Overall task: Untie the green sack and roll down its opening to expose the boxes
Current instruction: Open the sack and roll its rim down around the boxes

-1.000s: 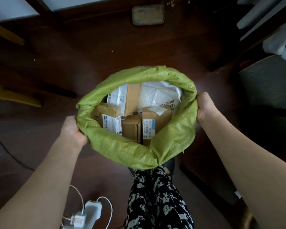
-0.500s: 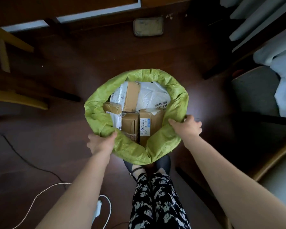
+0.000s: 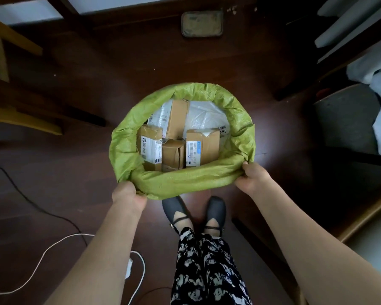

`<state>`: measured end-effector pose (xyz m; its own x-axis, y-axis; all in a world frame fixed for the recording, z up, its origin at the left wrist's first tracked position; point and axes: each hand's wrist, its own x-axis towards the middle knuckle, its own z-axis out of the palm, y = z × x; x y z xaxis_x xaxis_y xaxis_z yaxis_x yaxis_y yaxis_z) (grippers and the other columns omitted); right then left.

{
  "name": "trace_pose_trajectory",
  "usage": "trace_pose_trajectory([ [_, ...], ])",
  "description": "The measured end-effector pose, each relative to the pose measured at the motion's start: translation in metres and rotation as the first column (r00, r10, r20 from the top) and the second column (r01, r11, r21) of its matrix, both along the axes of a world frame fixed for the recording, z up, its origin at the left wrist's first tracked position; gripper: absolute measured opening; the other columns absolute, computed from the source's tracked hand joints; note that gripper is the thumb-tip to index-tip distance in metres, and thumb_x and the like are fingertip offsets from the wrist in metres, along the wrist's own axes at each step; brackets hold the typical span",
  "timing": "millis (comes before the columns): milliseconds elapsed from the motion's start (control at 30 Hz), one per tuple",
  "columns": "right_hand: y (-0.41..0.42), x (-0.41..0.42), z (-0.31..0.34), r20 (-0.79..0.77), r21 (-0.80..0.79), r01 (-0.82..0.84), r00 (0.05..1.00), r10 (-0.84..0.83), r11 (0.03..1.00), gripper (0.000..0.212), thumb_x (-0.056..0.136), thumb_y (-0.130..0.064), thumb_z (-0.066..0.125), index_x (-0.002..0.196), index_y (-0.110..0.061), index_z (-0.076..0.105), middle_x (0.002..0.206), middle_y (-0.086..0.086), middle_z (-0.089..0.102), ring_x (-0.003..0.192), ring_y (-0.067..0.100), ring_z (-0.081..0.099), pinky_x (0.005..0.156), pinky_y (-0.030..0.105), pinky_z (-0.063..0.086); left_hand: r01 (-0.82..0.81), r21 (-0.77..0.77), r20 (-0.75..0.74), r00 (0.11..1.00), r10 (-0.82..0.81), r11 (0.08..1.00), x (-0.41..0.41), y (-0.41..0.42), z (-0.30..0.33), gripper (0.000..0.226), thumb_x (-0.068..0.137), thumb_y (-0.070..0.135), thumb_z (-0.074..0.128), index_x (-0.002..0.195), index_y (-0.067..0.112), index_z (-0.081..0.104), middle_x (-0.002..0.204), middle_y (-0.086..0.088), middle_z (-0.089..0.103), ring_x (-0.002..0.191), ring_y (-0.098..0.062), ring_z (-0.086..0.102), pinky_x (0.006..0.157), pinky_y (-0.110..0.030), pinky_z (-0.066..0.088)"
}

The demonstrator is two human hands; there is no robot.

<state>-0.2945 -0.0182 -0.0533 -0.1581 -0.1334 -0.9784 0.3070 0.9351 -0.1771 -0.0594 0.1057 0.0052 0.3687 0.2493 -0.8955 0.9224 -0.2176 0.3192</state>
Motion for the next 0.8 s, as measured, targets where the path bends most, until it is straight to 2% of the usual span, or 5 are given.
trace_pose_trajectory([
  [133,-0.003,0.017,-0.001,0.047,-0.052,-0.006,0.999,0.009,0.999,0.041,0.097,-0.008,0.029,0.127,-0.005,0.057,0.122,0.022,0.063,0.102,0.036,0.064,0.069,0.048,0.056,-0.039,-0.142,-0.038,0.999,0.034,0.989,0.001,0.005,-0.01,0.042,0.092,0.007,0.028,0.116,0.01,0.063,0.12,-0.018,0.063,0.105,-0.038,0.063,0.084,-0.058,0.051],
  [267,-0.002,0.025,-0.006,0.038,-0.048,-0.01,0.999,0.012,0.999,0.046,0.091,-0.019,0.03,0.122,-0.011,0.063,0.121,0.019,0.064,0.106,0.037,0.062,0.091,0.056,0.05,-0.004,-0.283,-0.118,0.993,-0.03,0.959,-0.01,0.001,-0.01,0.044,0.088,0.018,0.032,0.115,0.008,0.065,0.111,-0.02,0.067,0.104,-0.04,0.064,0.092,-0.058,0.048],
  [467,0.007,0.013,-0.009,-0.186,-0.08,-0.139,0.975,0.122,0.987,0.038,0.085,-0.022,0.039,0.12,-0.013,0.054,0.105,0.013,0.06,0.076,0.027,0.059,0.063,0.037,0.054,0.334,-0.066,0.11,0.939,-0.326,0.94,-0.006,0.008,-0.034,0.039,0.088,0.022,0.045,0.123,0.007,0.053,0.119,-0.015,0.062,0.102,-0.032,0.063,0.091,-0.048,0.051],
  [567,0.012,0.008,-0.008,-0.458,-0.148,-0.313,0.862,0.216,0.938,0.044,0.079,-0.016,0.044,0.122,-0.009,0.049,0.125,0.015,0.054,0.101,0.034,0.059,0.088,0.047,0.053,0.548,0.444,0.287,0.663,-0.691,0.709,-0.007,0.018,-0.036,0.046,0.078,0.01,0.063,0.118,-0.001,0.043,0.125,-0.018,0.048,0.103,-0.034,0.057,0.09,-0.038,0.046],
  [800,0.008,0.014,0.031,-0.737,-0.221,-0.678,0.587,0.335,0.702,0.048,0.089,-0.009,0.042,0.136,-0.012,0.038,0.14,0.019,0.035,0.128,0.038,0.031,0.106,0.041,0.026,0.6,0.658,0.445,0.179,-0.877,0.456,-0.008,0.003,-0.007,0.06,0.061,0.001,0.059,0.118,0.002,0.04,0.128,-0.023,0.036,0.117,-0.043,0.037,0.097,-0.048,0.033],
])
